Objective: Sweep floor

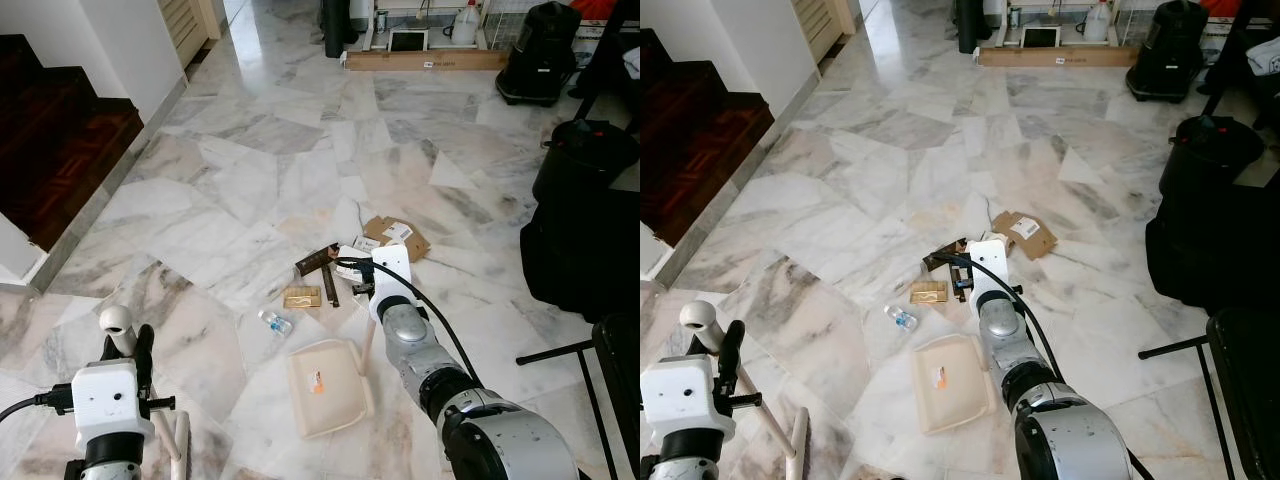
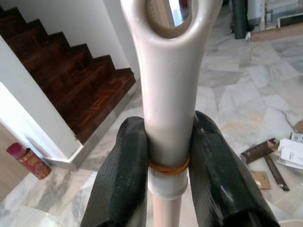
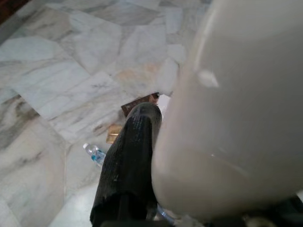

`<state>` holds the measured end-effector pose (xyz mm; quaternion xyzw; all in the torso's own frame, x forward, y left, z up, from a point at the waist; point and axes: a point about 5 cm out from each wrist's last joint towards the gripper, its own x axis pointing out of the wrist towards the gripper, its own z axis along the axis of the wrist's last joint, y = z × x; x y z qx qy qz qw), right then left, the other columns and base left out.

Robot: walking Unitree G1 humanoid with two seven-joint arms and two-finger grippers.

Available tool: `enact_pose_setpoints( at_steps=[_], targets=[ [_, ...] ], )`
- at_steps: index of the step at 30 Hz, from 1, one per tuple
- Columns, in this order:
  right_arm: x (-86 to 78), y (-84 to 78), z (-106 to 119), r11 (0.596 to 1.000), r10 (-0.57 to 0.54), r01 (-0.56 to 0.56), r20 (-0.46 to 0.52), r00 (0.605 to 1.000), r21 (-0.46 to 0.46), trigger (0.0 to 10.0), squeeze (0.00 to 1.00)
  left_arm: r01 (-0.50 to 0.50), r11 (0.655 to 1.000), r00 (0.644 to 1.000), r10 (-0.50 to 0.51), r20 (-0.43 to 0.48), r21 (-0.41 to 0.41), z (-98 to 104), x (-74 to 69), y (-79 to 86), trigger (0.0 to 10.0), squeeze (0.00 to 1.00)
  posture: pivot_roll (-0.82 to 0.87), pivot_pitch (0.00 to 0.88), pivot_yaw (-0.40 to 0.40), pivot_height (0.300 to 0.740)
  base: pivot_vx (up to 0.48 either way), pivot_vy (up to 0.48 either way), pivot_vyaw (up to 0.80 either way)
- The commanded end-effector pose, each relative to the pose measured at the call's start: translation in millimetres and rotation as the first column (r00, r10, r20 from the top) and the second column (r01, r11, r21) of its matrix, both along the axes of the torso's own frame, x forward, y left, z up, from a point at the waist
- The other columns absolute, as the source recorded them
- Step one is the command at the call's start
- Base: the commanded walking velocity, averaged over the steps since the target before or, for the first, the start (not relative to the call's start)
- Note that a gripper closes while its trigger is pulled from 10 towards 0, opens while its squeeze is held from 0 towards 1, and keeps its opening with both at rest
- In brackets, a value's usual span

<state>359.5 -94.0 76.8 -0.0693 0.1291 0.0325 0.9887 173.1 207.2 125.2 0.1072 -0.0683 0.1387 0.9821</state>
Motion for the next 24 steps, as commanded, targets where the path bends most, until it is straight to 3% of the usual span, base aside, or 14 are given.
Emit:
enact_pose_setpoints(
  at_steps=[1,12,17,24],
  targets=[
    [6.3,5.9,13.6,1.0,-0.005,0.004,0.046,0.999,0.017,10.0,0.0,-0.032,0.998,0.999,0.031,0.018,0.063,5.1,-1.1,7.1,10.0,0.0,0.04,0.124,0.087,0.74,0.0,0.0,0.0],
    [6.0,10.2,22.9,0.993,-0.024,0.013,0.096,0.995,0.117,10.0,0.0,-0.04,0.998,0.998,0.038,0.051,0.048,4.4,7.3,2.6,10.0,0.0,0.01,0.073,0.069,0.74,0.0,0.0,0.0],
    [3.2,11.7,22.9,0.994,0.007,-0.02,0.119,0.993,0.103,10.0,0.0,-0.039,0.999,0.998,0.037,0.05,0.038,2.8,8.7,0.5,10.0,0.0,0.01,0.06,0.064,0.74,0.0,0.0,-0.41],
    [5.7,14.9,31.8,0.994,-0.001,-0.015,0.148,0.989,0.108,10.0,0.0,-0.044,0.998,0.998,0.042,0.055,0.037,2.5,9.9,1.5,10.0,0.0,0.01,0.074,0.066,0.74,0.0,0.297,-0.22]
  ],
)
